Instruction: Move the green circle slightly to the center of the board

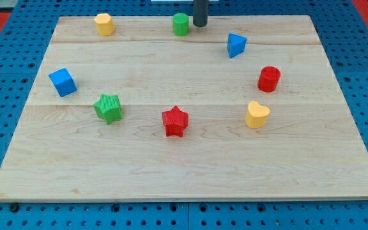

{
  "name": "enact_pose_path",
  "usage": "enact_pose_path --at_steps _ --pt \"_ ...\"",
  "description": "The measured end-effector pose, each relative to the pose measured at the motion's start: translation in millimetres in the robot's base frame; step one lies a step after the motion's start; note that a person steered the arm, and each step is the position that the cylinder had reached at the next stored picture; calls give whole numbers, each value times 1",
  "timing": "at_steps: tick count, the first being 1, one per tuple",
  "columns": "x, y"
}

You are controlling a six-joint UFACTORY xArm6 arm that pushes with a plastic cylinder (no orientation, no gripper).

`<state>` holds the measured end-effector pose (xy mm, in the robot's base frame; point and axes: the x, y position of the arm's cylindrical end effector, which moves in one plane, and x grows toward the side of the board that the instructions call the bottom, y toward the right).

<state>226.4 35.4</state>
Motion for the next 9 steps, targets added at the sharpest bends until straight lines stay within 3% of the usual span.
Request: enact_pose_path --at_steps 1,2,3,5,6,9 --pt "31 2" --pt "63 32" --pt "69 83" --pt "-32 68" --pt "-34 62" --pt "-34 -31"
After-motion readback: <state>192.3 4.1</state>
